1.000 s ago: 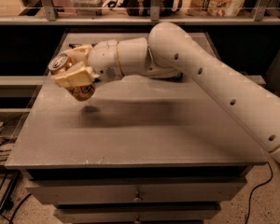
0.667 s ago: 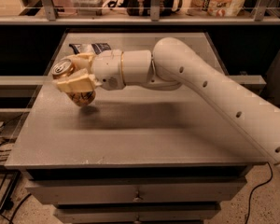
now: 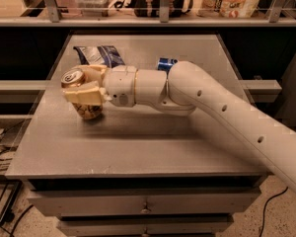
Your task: Place orange can upright
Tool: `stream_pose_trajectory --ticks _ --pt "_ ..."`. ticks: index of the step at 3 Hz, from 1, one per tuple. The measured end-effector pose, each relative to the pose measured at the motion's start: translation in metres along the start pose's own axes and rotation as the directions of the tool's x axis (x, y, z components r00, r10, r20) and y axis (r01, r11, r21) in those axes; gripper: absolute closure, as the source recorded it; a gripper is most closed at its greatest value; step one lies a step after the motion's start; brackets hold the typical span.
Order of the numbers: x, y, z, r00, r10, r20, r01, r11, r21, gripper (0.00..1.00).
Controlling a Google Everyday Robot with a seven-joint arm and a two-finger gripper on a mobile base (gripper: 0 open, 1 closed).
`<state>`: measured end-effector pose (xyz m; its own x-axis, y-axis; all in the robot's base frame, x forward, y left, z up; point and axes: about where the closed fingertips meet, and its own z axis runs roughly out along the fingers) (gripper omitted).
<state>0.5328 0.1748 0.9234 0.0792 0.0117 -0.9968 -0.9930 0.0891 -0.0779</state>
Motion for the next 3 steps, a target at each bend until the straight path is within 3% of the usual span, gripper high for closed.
stream_pose_trajectory --ticks 2,3 --pt "0.008 0.002 -0.011 0.999 0.041 0.025 -0.042 0.9978 0.052 0.12" --pt "0.014 0.007 -0.025 0.997 0.078 0.027 -0.08 0.9917 0.101 0.0"
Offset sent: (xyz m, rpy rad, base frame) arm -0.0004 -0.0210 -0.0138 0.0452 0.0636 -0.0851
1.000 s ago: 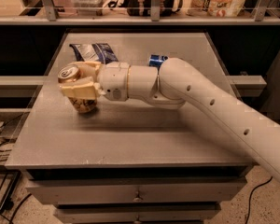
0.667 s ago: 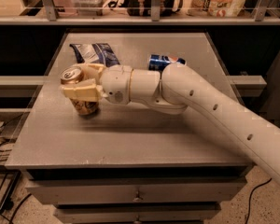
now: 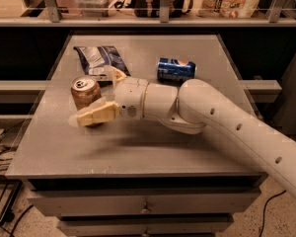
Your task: Place orange can upright
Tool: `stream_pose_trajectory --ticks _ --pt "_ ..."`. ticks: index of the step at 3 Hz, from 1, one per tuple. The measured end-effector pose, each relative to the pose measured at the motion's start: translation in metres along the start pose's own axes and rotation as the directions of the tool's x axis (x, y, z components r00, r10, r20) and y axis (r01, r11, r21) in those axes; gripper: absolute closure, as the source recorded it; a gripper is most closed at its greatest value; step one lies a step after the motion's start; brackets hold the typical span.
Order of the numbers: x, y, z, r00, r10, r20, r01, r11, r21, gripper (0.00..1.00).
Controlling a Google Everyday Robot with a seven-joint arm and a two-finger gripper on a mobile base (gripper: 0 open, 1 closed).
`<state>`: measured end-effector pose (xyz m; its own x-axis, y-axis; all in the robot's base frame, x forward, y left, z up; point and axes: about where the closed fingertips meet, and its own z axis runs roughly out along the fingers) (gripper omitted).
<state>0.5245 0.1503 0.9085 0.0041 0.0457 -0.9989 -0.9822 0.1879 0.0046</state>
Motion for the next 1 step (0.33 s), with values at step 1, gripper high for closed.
stream_pose_trajectory --ticks 1 --pt "0.0005 -0.0001 -0.001 1.0 0.001 -0.001 -0.001 1.0 0.002 0.0"
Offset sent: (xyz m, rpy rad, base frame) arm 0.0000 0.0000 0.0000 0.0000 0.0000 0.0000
